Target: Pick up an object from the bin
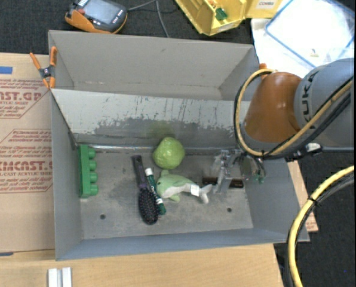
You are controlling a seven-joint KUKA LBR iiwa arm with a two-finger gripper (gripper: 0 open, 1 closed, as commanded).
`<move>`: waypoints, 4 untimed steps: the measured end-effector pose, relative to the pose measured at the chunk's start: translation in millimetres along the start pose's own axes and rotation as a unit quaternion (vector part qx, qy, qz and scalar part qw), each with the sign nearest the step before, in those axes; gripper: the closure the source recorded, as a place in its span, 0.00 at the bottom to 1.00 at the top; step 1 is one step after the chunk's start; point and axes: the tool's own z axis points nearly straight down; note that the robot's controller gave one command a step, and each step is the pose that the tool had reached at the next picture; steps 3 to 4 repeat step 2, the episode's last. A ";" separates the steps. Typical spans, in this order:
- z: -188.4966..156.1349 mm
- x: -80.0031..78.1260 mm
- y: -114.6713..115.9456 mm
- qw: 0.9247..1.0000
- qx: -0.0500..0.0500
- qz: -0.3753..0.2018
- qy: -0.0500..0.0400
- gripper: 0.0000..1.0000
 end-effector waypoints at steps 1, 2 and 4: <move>-43.7 -2.5 0.1 1.000 0.000 0.000 -0.005 1.00; -73.9 -1.6 0.5 1.000 0.000 0.000 -0.005 1.00; -73.9 -1.6 0.5 1.000 0.000 0.000 -0.005 1.00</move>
Offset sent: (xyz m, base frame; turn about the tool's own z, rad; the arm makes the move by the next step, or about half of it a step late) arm 0.0022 -0.0004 0.0835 -0.0002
